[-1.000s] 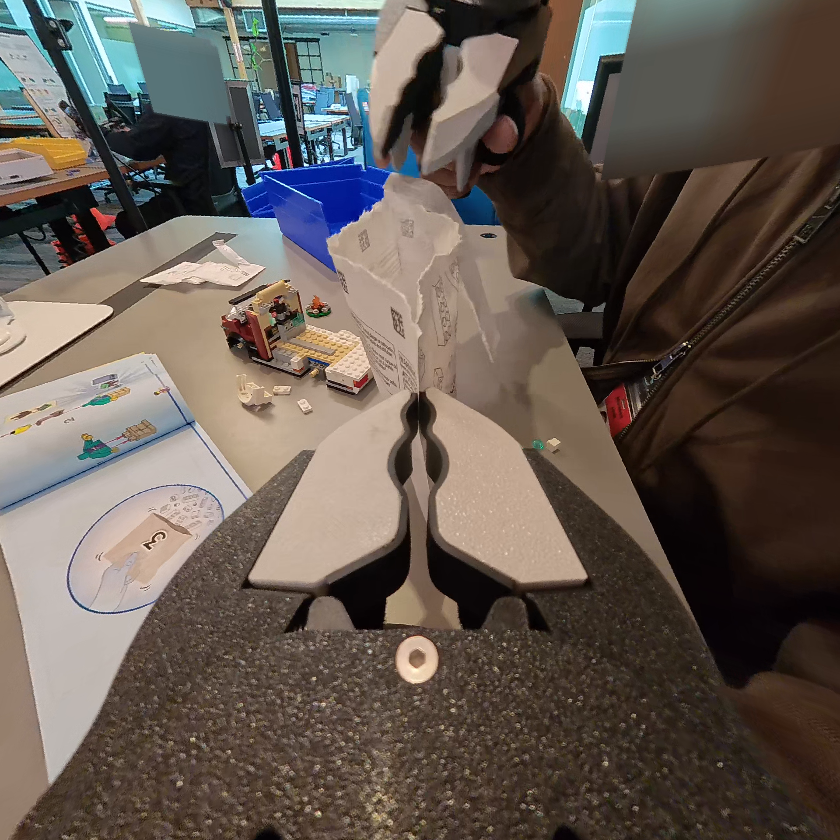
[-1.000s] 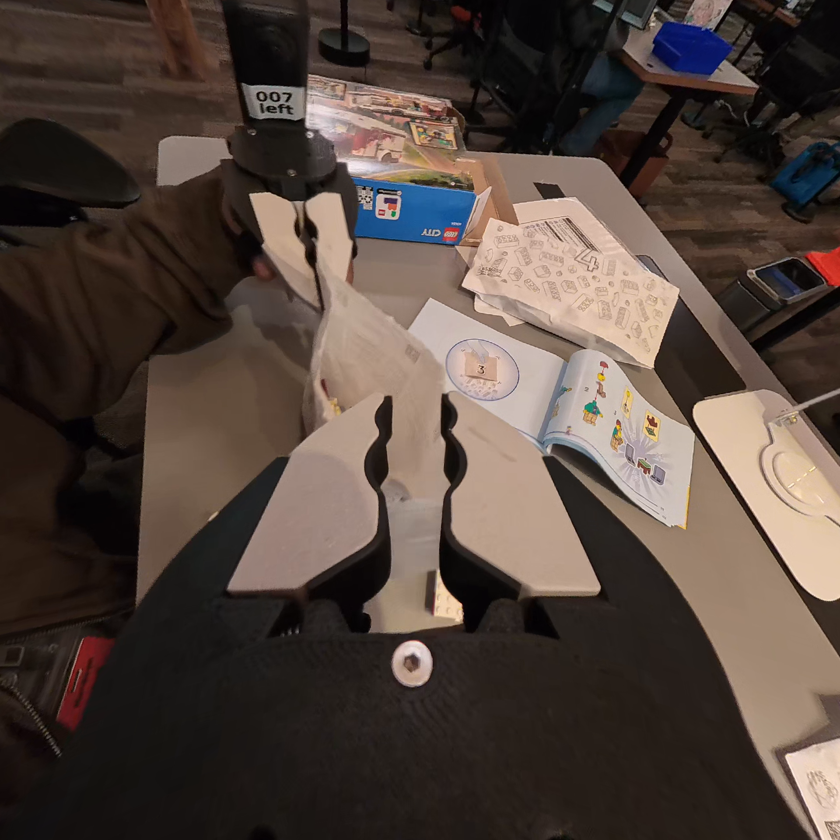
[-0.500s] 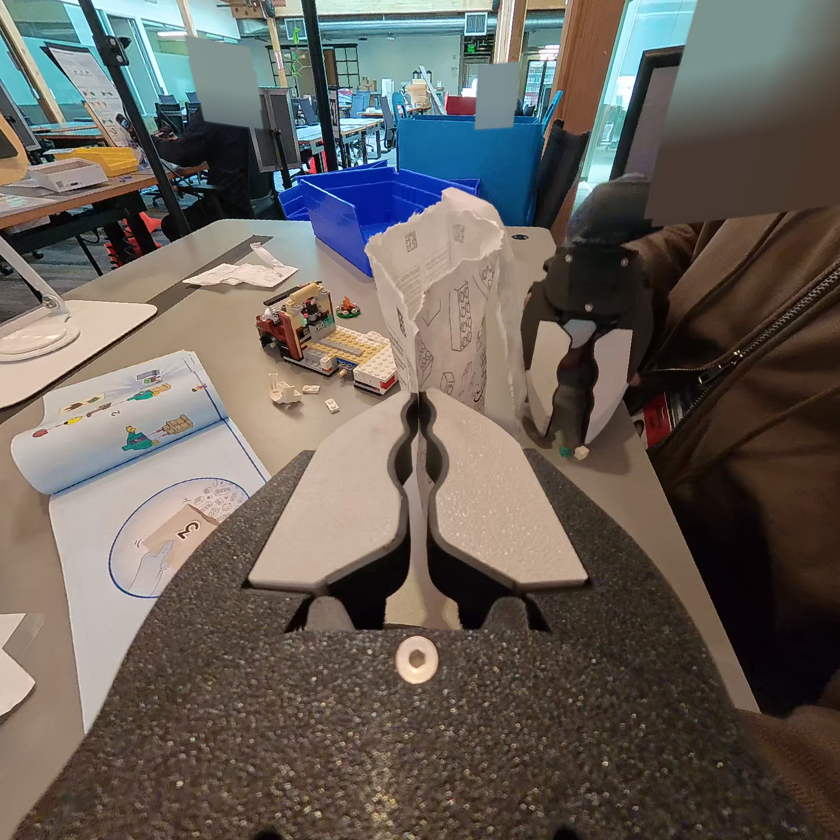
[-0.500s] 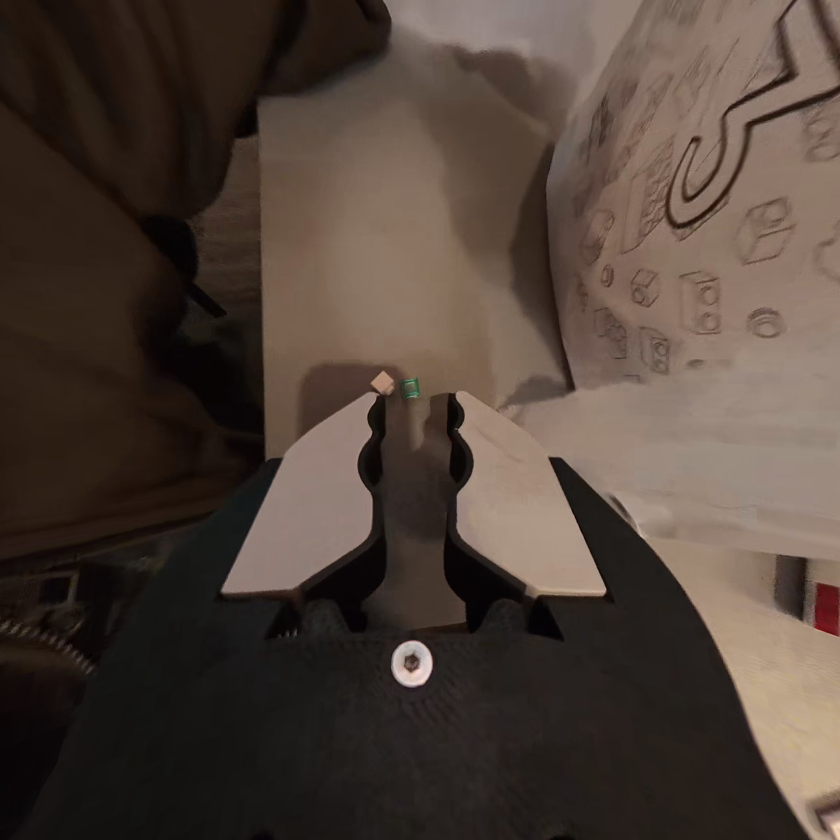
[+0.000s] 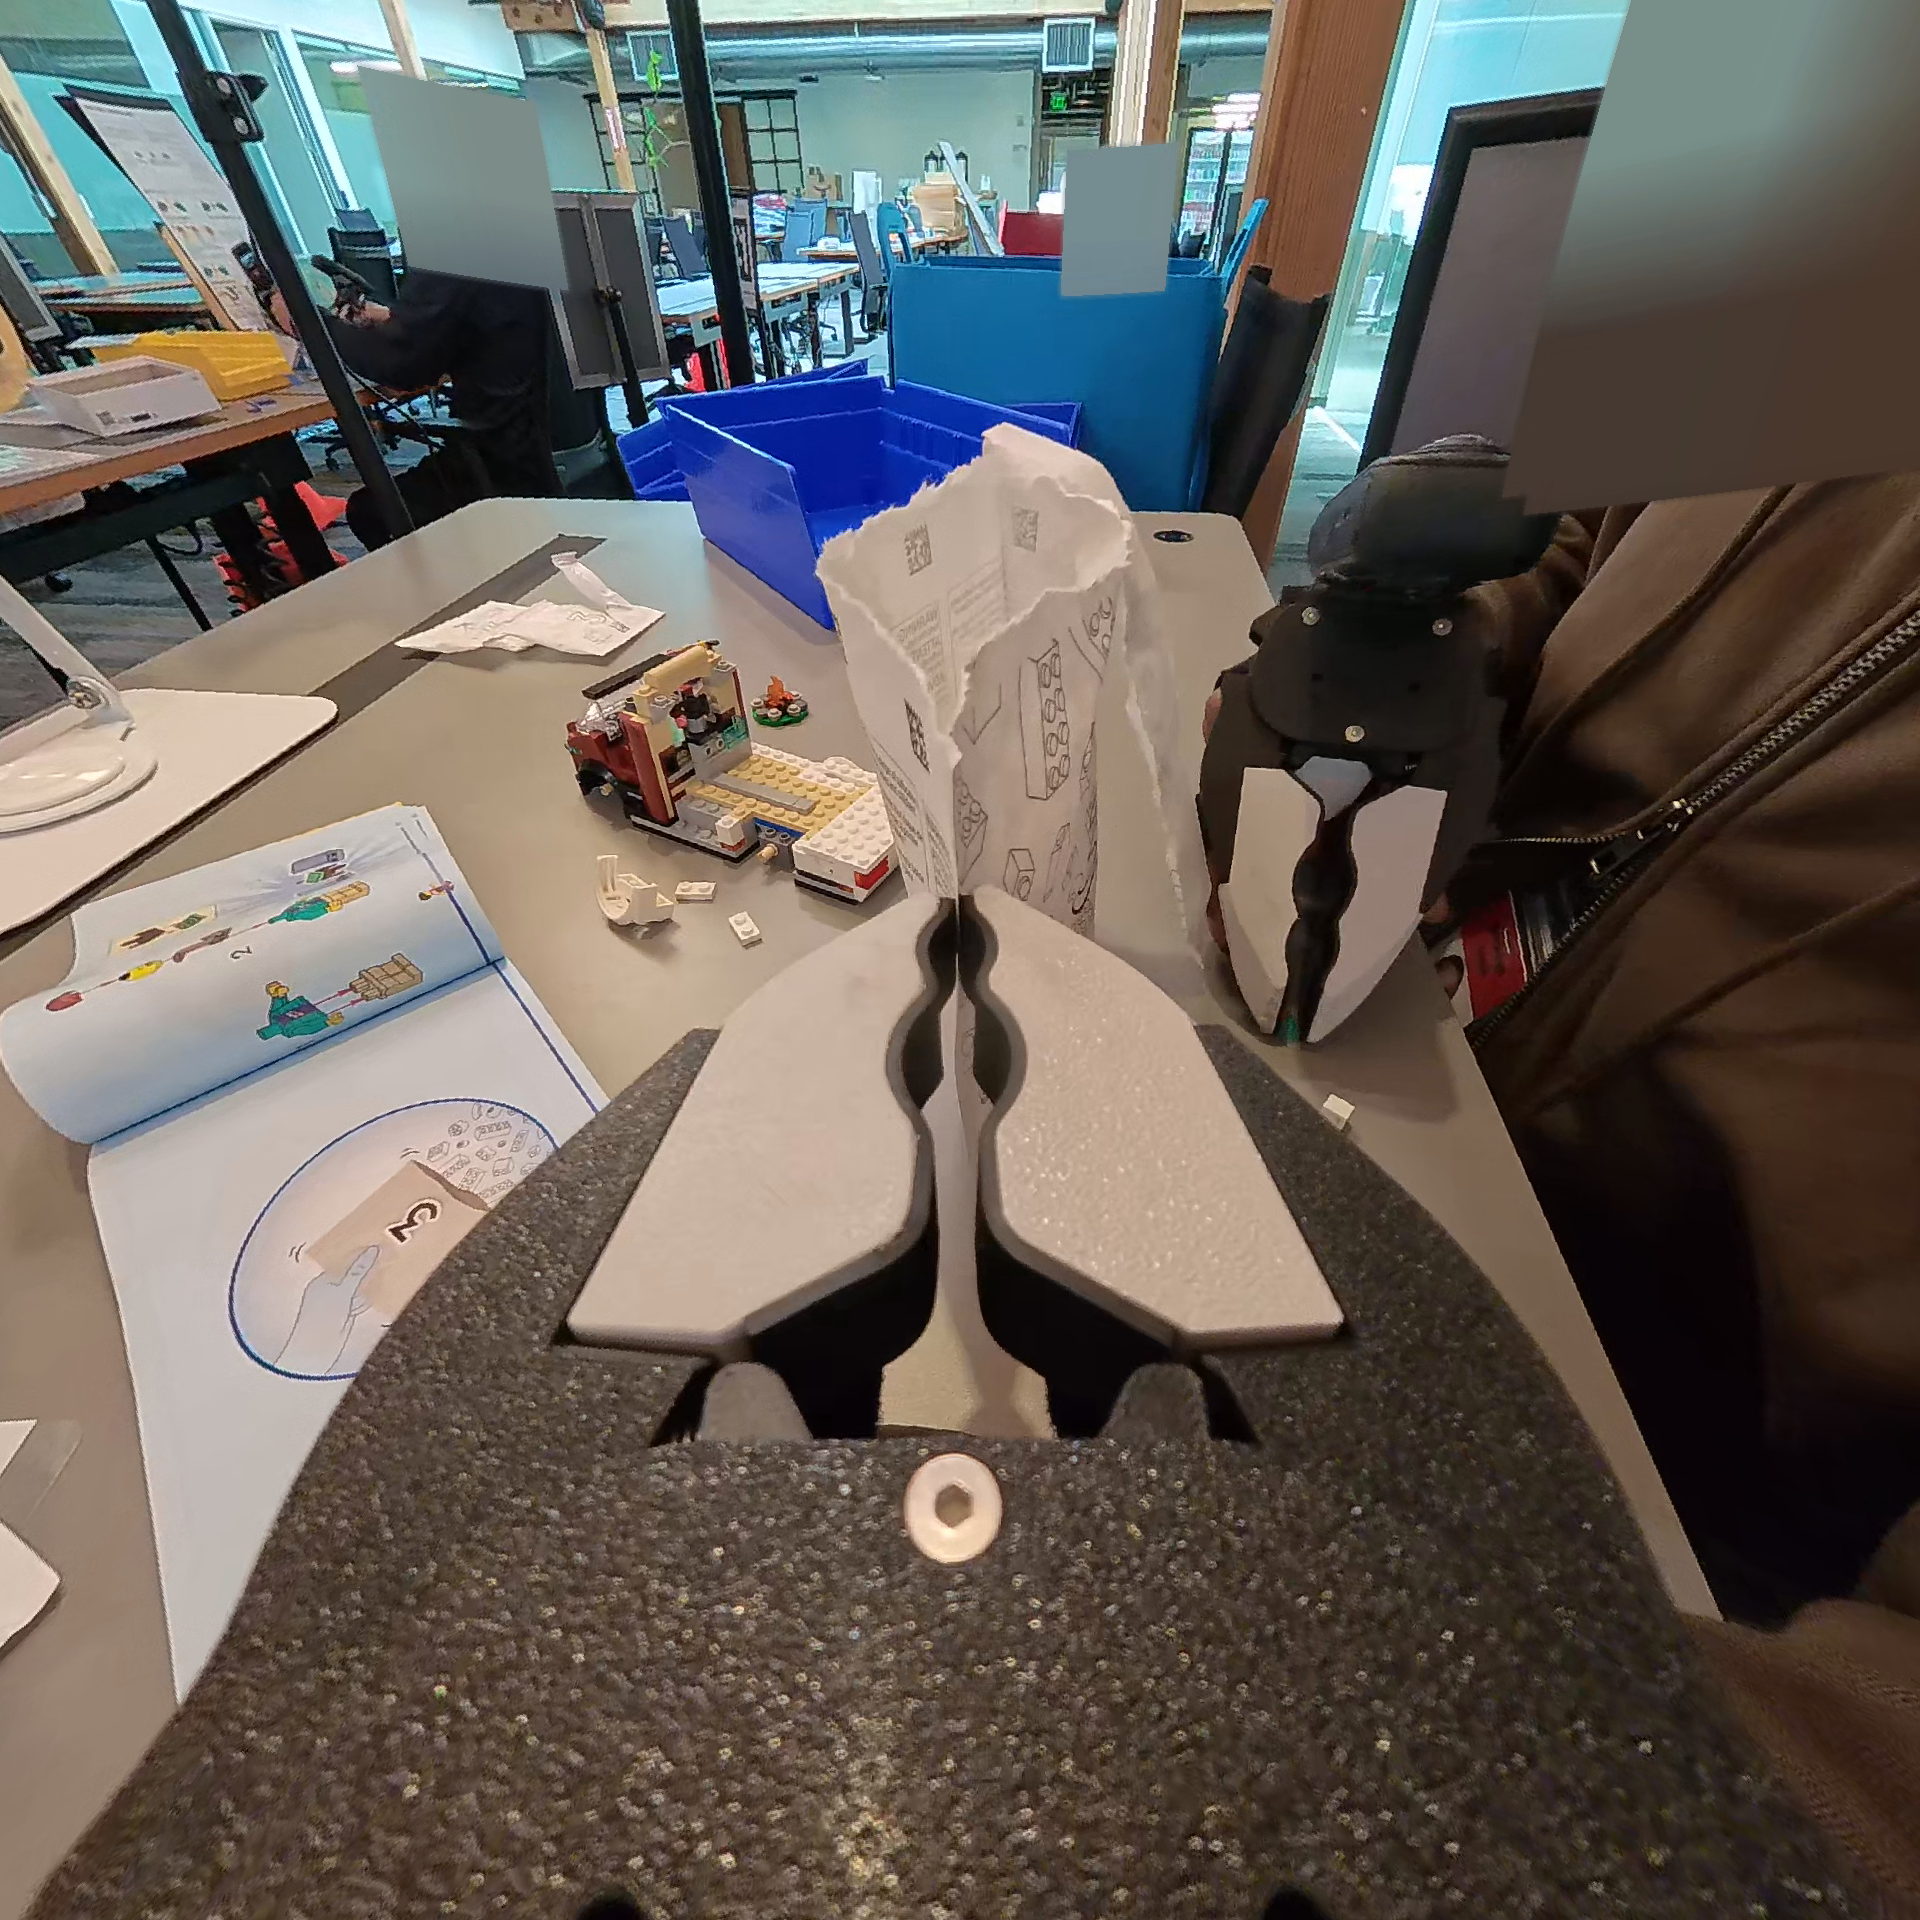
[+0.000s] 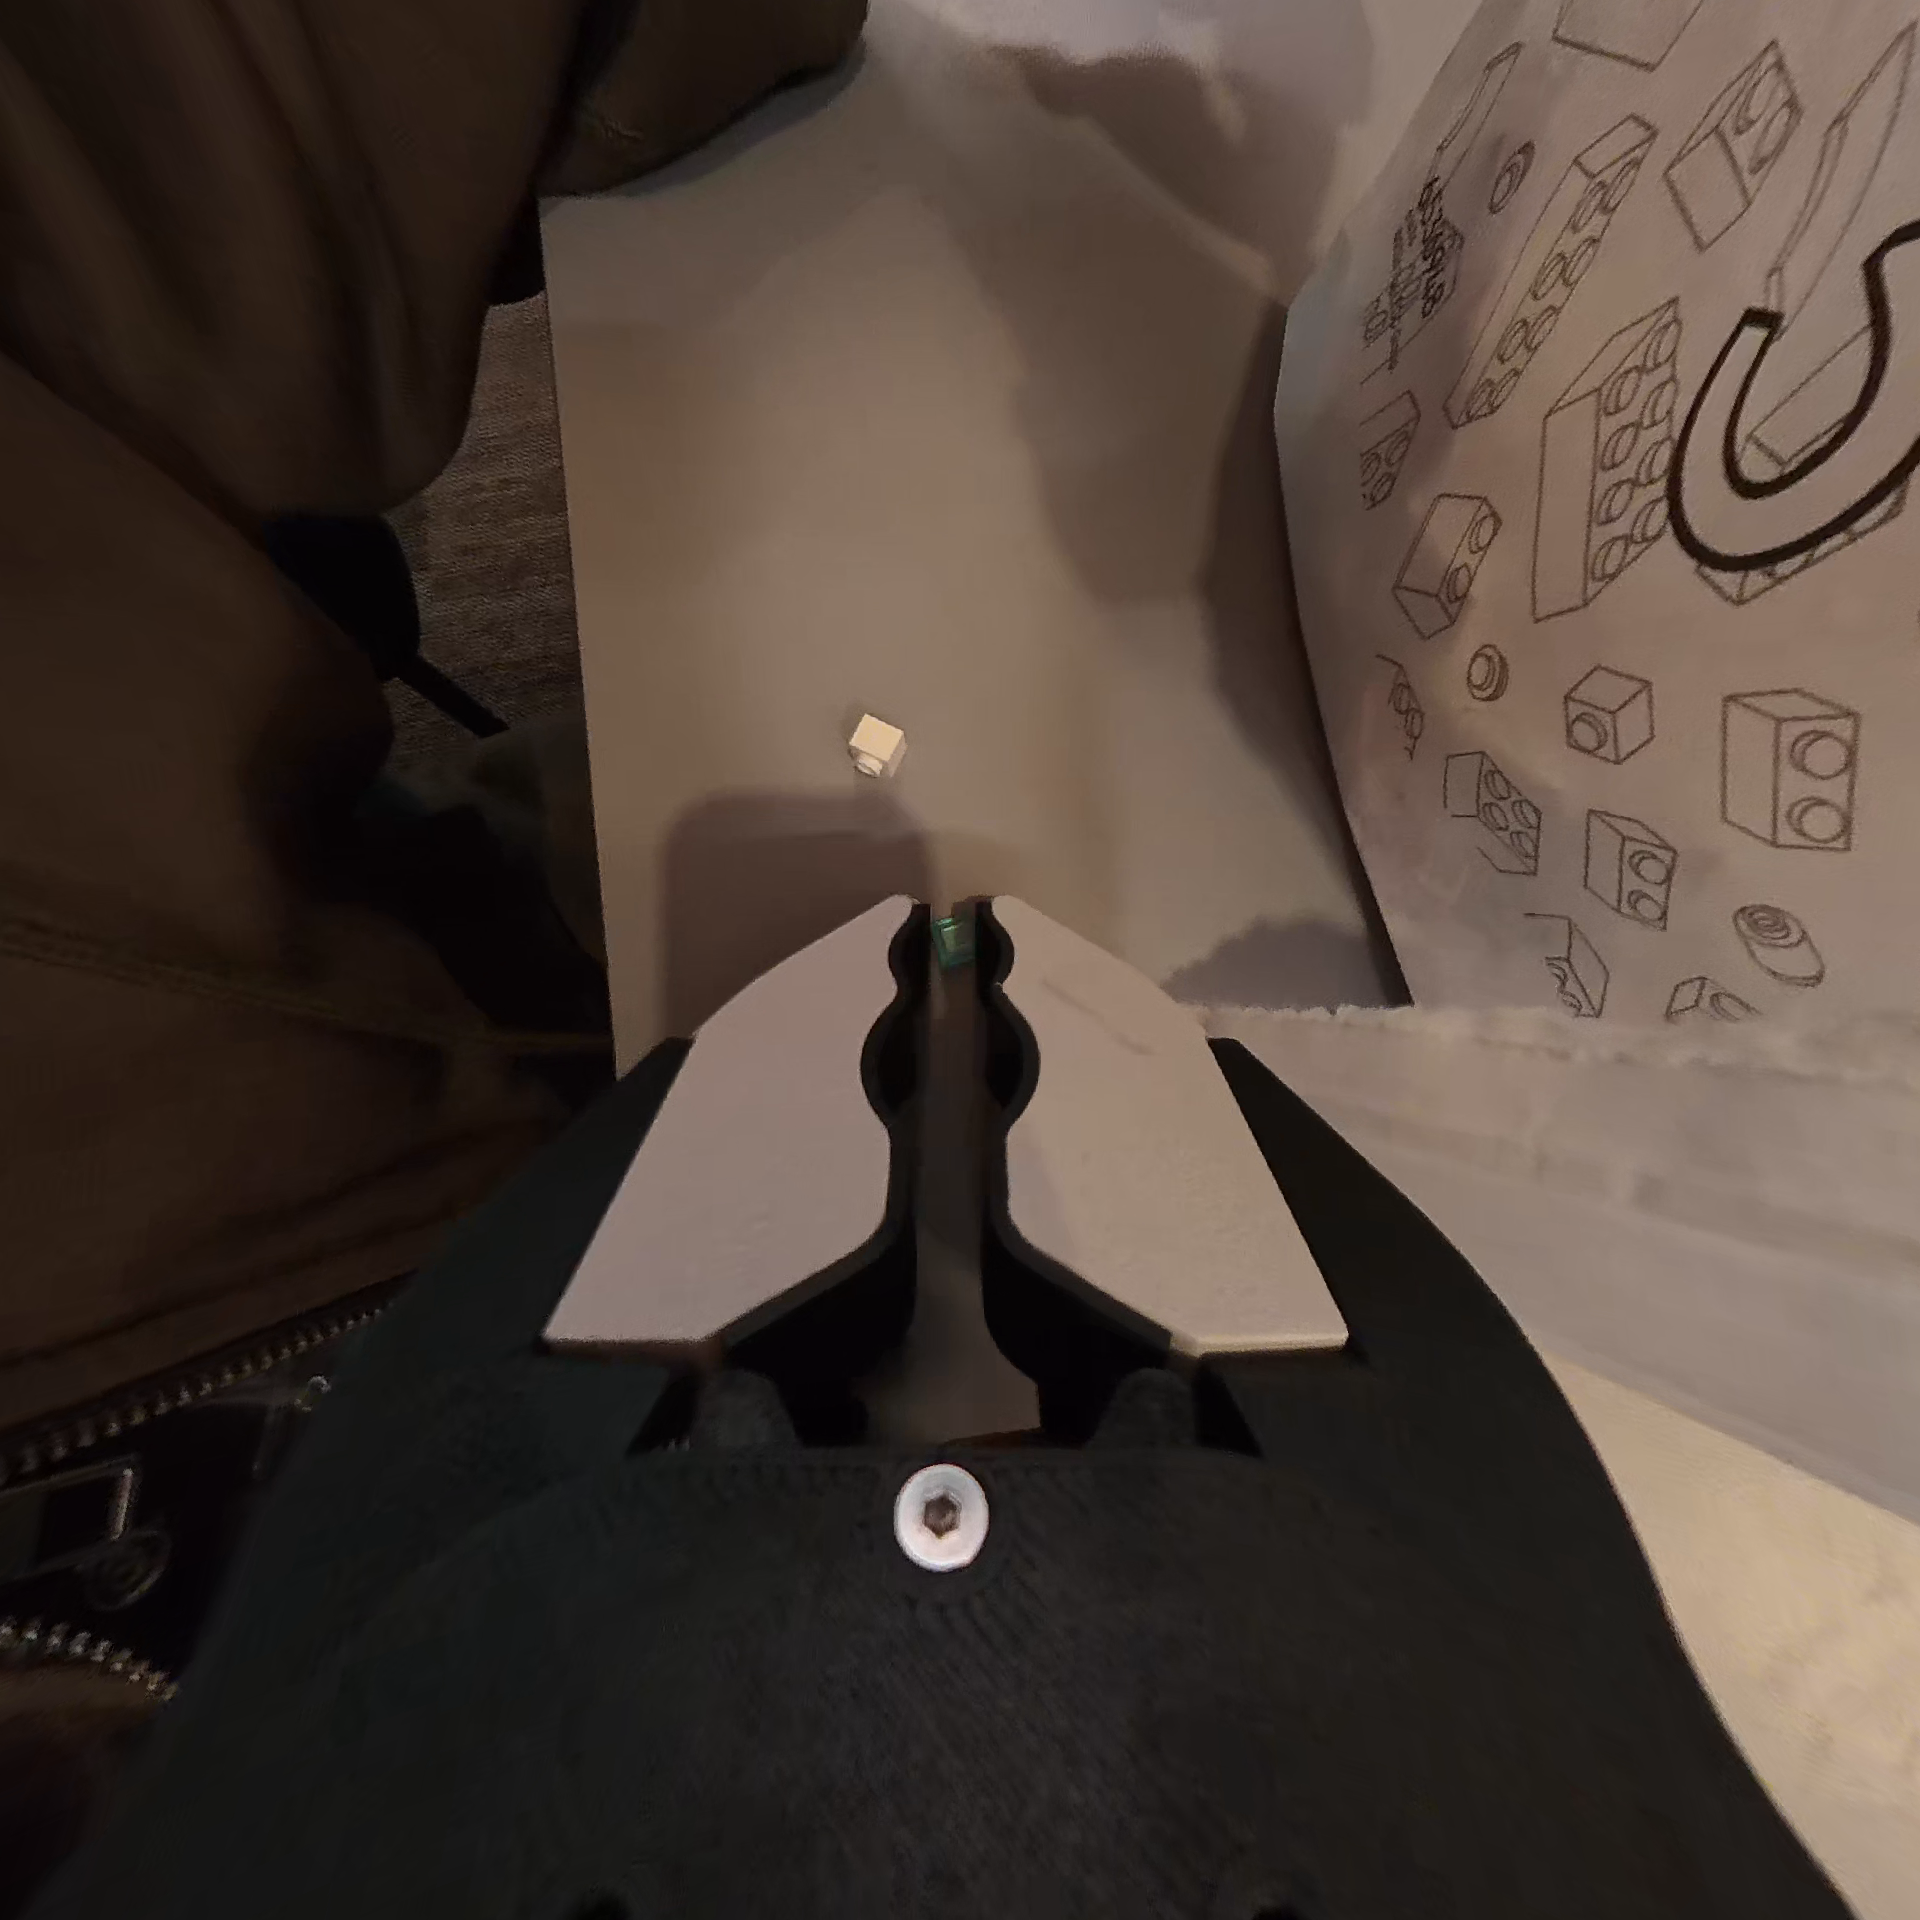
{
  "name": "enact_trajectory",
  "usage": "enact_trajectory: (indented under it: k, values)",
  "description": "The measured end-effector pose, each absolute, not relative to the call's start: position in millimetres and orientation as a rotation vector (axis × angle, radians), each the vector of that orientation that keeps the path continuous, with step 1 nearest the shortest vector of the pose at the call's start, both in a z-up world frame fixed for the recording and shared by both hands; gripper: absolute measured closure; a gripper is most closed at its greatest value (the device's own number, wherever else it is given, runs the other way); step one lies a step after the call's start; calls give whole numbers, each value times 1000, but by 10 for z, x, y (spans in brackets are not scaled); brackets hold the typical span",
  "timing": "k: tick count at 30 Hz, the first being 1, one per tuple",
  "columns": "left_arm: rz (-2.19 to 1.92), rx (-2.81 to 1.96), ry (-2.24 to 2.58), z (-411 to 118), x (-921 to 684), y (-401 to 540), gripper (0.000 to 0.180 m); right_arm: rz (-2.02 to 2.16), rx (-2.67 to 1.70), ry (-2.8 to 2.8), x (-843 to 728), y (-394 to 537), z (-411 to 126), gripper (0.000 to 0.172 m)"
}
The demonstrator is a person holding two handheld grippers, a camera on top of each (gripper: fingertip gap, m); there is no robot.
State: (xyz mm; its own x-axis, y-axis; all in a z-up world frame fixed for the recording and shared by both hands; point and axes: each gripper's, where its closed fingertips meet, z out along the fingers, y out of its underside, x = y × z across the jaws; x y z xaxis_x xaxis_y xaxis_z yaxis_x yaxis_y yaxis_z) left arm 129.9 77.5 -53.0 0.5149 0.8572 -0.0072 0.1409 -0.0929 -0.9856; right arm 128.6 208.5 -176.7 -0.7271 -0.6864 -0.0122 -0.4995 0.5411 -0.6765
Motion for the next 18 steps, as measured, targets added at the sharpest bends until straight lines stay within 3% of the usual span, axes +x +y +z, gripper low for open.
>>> enact_trajectory:
  k: [6, 14, 18]
  values:
    - [749, -1571, -879, -530, 1298, 781, 180, -1020, -1014, 2421, 1278, 2106, -1515, 164]
    - [736, -1576, -871, -541, 1289, 812, 180, -1651, -1062, 2270, 954, 1373, 165, 164]
    - [735, -1576, -871, -544, 1293, 806, 180, -1607, -999, 2579, 635, 1037, 54, 153]
